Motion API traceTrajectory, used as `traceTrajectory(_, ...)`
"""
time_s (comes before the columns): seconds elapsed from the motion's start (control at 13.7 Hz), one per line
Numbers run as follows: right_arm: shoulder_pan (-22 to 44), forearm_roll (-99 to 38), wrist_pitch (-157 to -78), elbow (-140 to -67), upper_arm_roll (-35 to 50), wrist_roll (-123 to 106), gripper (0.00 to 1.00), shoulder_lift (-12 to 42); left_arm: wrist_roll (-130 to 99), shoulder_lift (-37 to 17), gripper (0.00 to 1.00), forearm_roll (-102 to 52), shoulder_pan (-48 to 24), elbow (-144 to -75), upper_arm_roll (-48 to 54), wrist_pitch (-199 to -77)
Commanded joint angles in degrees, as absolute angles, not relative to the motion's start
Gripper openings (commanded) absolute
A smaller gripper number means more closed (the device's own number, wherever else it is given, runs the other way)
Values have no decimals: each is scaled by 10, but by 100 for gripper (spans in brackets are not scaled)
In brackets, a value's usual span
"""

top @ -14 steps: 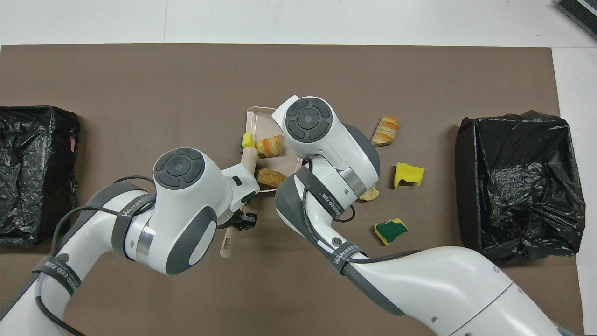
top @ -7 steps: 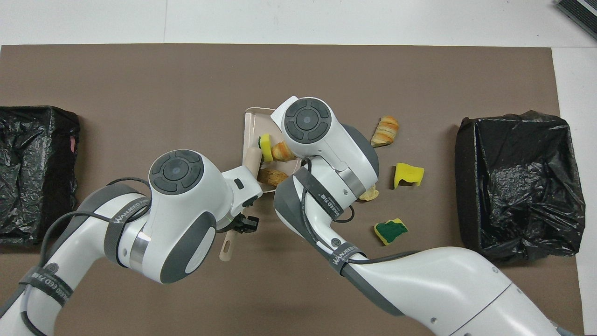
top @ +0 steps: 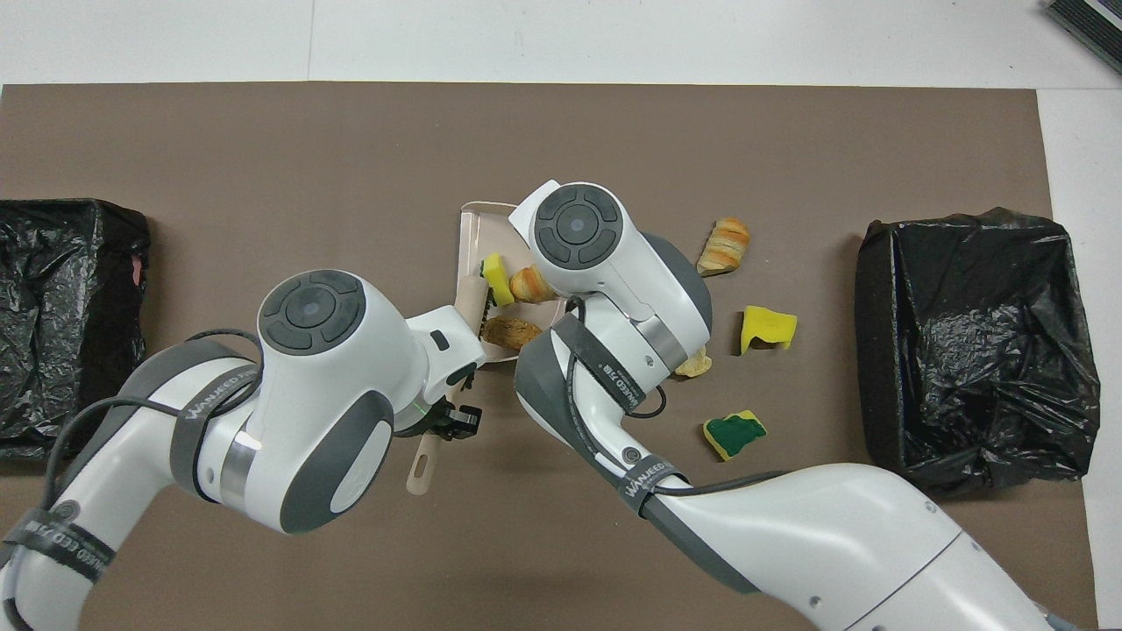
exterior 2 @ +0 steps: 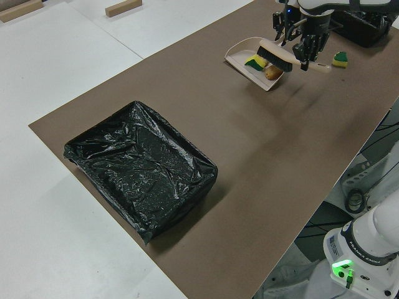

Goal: Sweep and dump trash in bin
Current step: 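Sweep bread and sponges into the dustpan with the brush in the left gripper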

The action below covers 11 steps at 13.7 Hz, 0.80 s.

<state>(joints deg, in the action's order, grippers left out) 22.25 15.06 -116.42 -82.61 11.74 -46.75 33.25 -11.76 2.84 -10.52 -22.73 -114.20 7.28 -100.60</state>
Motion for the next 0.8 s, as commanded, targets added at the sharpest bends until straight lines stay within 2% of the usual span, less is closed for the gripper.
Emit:
traceTrajectory(0.0, 217, 162, -1189, -832, 124, -484, 0, 338, -119, 46, 0, -113, -221, -1142, 75, -963)
traceTrajectory(0.22, 216, 162, -1190, -832, 124, -485, 0, 338, -181, 85, 0, -113, -195, -1145, 73, -935)
traceTrajectory(0.37, 214, 162, -1190, -832, 124, -487, 0, 338, -257, 113, 0, -113, -199, -1178, 74, -914)
traceTrajectory(0.51, 212, 159, -1190, -831, 124, -489, 0, 338, -265, 152, 0, -113, -206, -1229, 77, -928)
traceTrajectory(0.73, 201, 156, -1189, -832, 124, -496, 0, 337, -265, 241, 0, -115, -232, -1346, 77, -975)
